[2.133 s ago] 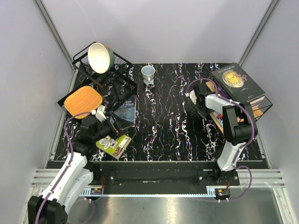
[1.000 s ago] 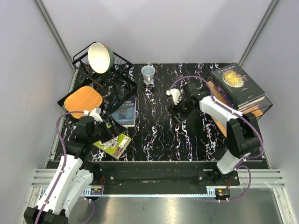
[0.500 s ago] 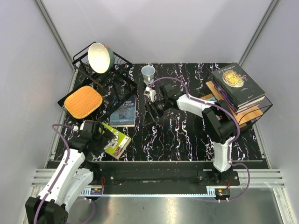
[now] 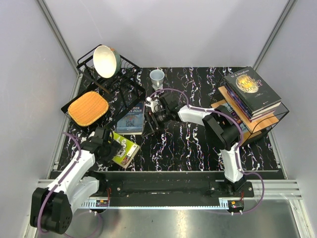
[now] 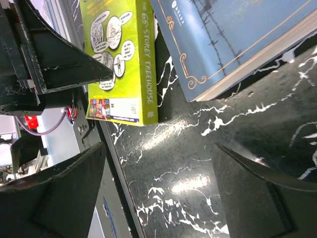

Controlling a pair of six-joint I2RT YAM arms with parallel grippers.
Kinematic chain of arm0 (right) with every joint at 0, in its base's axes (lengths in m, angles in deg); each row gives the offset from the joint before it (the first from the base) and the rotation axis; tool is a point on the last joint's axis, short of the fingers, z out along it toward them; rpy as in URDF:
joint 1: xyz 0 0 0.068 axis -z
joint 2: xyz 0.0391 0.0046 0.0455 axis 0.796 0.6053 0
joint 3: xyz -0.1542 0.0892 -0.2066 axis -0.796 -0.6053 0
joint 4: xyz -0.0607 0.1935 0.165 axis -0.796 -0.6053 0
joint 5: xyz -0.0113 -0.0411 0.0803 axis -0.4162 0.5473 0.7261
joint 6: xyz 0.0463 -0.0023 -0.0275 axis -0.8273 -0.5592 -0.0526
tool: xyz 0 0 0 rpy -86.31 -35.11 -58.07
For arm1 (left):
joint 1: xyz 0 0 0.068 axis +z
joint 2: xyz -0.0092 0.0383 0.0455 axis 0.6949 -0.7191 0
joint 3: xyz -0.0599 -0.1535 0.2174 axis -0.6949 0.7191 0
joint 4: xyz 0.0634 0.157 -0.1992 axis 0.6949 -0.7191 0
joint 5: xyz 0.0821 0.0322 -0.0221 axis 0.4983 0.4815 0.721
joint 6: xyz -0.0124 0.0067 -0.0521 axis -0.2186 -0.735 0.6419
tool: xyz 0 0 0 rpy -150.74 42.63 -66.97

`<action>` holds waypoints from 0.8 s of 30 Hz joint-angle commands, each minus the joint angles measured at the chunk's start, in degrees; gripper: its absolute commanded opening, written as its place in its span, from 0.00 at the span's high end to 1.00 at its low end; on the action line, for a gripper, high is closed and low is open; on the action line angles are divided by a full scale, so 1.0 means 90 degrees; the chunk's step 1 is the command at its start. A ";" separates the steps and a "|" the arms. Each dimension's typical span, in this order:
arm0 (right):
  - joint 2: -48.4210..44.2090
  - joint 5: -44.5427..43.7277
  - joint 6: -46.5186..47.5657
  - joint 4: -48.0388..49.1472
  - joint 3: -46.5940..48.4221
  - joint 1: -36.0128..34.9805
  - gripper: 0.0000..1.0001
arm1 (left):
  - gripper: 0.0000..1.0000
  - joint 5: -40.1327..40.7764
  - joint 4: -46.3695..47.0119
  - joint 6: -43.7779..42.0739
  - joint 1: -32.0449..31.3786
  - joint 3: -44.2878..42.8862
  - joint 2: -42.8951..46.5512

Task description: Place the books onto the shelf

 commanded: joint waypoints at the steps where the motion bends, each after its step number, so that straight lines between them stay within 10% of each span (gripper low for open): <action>1: -0.0053 0.0059 -0.0441 0.0699 -0.0344 -0.0161 0.07 | 0.25 -0.0041 0.0728 -0.0148 0.0001 0.0389 0.0034; 24: 0.0329 0.0147 -0.0970 0.1092 -0.0686 -0.1127 0.25 | 0.47 -0.1652 0.3042 -0.0305 0.0011 0.1649 0.0796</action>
